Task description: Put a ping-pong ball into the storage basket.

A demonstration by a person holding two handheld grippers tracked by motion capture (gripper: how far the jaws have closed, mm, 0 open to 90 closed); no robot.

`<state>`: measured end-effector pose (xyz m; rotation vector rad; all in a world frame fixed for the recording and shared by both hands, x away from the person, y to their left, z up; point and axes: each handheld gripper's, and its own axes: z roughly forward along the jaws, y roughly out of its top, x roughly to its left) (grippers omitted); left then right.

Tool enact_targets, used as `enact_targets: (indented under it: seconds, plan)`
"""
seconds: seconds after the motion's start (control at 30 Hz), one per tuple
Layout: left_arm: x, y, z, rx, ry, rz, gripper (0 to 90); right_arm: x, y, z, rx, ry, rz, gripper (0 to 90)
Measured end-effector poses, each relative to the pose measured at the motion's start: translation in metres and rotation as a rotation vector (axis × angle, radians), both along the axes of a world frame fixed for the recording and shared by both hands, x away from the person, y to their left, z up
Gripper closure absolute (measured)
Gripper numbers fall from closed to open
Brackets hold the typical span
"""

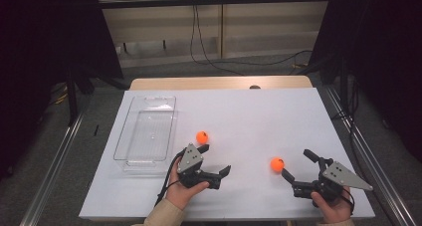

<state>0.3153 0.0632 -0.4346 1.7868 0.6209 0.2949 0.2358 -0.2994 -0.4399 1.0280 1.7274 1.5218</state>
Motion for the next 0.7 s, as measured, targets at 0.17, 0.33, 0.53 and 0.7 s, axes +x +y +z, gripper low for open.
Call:
enact_targets:
  seconds: [0.17,0.33,0.53,0.7]
  plan:
    - [0.001,-0.003,-0.001,0.003,0.008,-0.008,1.9,0.0,0.0,0.0,0.003,0.0,0.0,2.1]
    - [0.002,-0.006,-0.002,0.007,0.009,-0.018,1.9,0.0,0.0,0.0,0.0,0.001,0.002,2.1]
    - [0.003,-0.012,-0.003,0.015,0.015,-0.027,1.9,0.0,-0.001,0.0,0.001,0.001,0.001,2.1]
    - [0.004,-0.016,-0.003,0.027,0.02,-0.039,1.9,0.0,0.0,0.0,0.004,0.003,-0.001,2.1]
